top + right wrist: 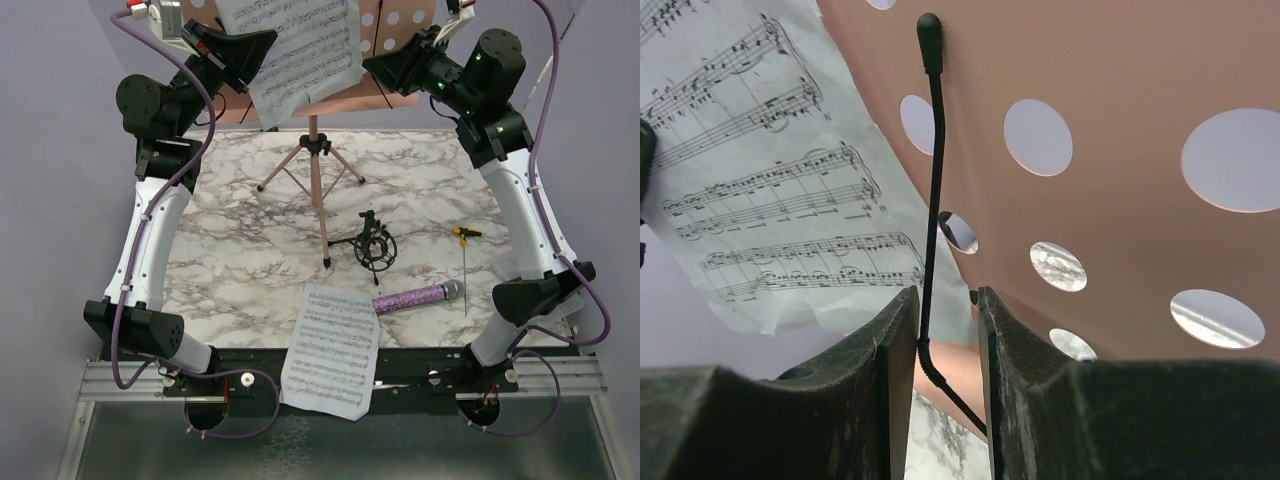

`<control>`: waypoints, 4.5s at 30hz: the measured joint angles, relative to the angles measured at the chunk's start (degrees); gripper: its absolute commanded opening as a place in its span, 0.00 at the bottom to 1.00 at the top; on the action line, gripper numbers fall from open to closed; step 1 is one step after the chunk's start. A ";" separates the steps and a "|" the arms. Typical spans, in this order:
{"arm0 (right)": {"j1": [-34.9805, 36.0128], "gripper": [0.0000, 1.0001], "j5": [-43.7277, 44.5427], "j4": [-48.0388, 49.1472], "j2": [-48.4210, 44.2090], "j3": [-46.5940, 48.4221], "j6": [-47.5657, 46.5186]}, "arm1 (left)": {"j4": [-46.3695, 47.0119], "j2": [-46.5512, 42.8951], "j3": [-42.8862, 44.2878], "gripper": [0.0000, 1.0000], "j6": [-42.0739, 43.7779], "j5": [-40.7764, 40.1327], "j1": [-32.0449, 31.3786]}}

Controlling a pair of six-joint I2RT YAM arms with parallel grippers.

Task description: Set up the instrument practice props

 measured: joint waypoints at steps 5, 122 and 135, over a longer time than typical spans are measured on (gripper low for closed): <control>0.02 0.25 -0.17 0.11 0.57 0.44 0.33 | 0.11 1.57 0.00 0.00 0.15 0.00 -0.92; -0.11 0.53 -1.64 13.33 -11.54 -19.17 -1.07 | -6.25 4.26 1.14 0.82 12.52 -8.11 -16.11; -0.20 0.80 -1.44 17.62 -19.28 -26.53 -0.48 | 0.68 -7.63 -13.09 0.99 10.43 -8.68 -16.11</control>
